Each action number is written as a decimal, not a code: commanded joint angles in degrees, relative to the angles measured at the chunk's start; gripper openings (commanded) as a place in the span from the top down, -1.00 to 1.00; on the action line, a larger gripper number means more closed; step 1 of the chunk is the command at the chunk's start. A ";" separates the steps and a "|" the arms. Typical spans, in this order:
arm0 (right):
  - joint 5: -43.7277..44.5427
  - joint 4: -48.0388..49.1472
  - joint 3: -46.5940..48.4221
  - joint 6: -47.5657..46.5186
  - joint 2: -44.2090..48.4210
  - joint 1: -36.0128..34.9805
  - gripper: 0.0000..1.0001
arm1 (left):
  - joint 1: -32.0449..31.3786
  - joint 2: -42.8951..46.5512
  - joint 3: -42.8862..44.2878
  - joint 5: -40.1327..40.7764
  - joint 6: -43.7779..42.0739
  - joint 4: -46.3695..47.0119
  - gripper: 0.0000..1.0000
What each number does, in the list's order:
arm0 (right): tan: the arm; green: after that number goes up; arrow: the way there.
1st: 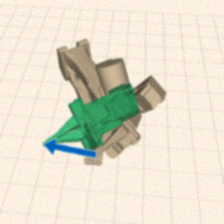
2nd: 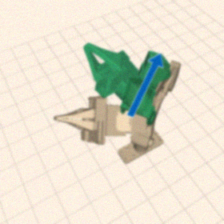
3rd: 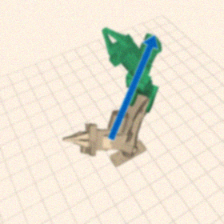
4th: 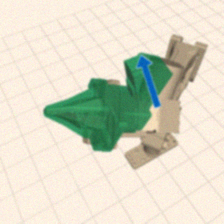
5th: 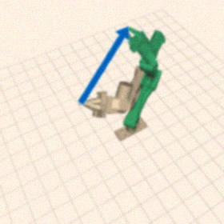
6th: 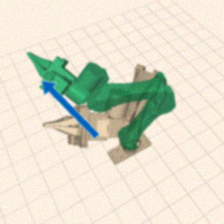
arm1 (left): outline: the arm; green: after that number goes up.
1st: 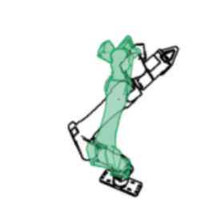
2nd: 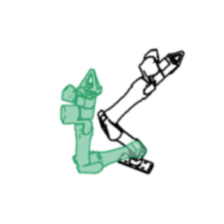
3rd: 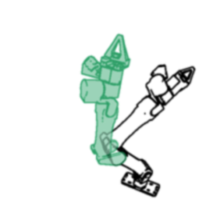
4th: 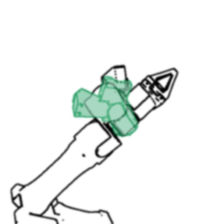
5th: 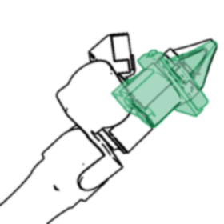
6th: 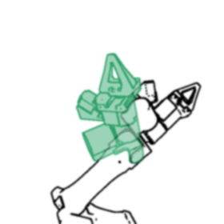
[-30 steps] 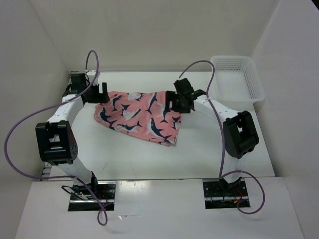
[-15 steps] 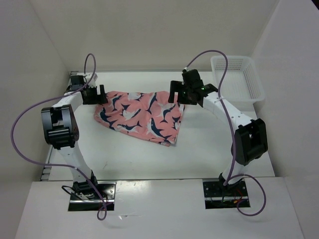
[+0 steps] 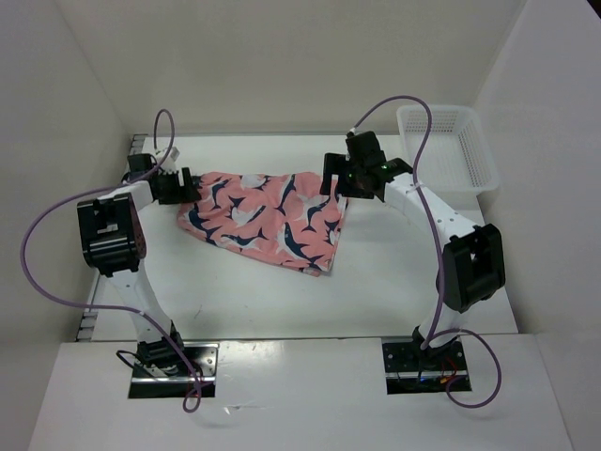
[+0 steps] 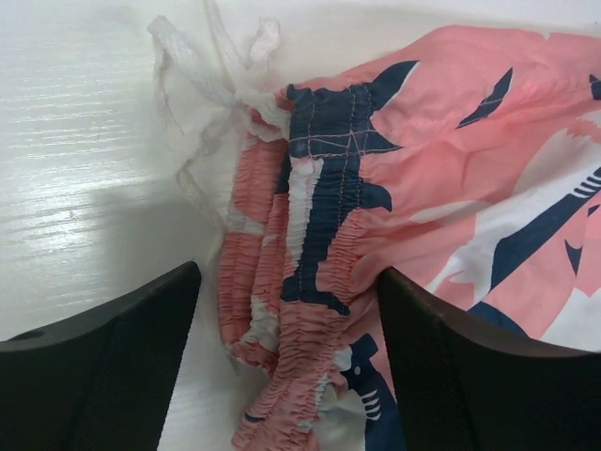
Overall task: Fold and stack the shorts
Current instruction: Fold the shorts
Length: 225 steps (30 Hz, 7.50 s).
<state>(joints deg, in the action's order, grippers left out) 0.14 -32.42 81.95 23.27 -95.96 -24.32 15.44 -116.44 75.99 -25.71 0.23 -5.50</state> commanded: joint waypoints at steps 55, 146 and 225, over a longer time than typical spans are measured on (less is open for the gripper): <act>-3.48 1.58 -7.86 1.52 8.25 2.52 -0.96 | -25.90 16.42 14.55 24.66 -0.23 -21.23 0.99; 3.72 -5.80 48.21 15.06 -52.49 -20.68 0.80 | 8.29 -8.71 59.01 -21.31 -0.23 -30.36 0.99; 5.40 5.44 -12.43 8.02 2.54 -1.17 0.75 | -23.96 0.87 32.75 3.41 -0.23 -33.61 0.20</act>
<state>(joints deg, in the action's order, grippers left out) 4.38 -27.92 70.37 31.03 -96.31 -25.80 -6.81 -116.40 110.93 -20.64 -0.05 -39.97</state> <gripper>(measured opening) 0.125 0.314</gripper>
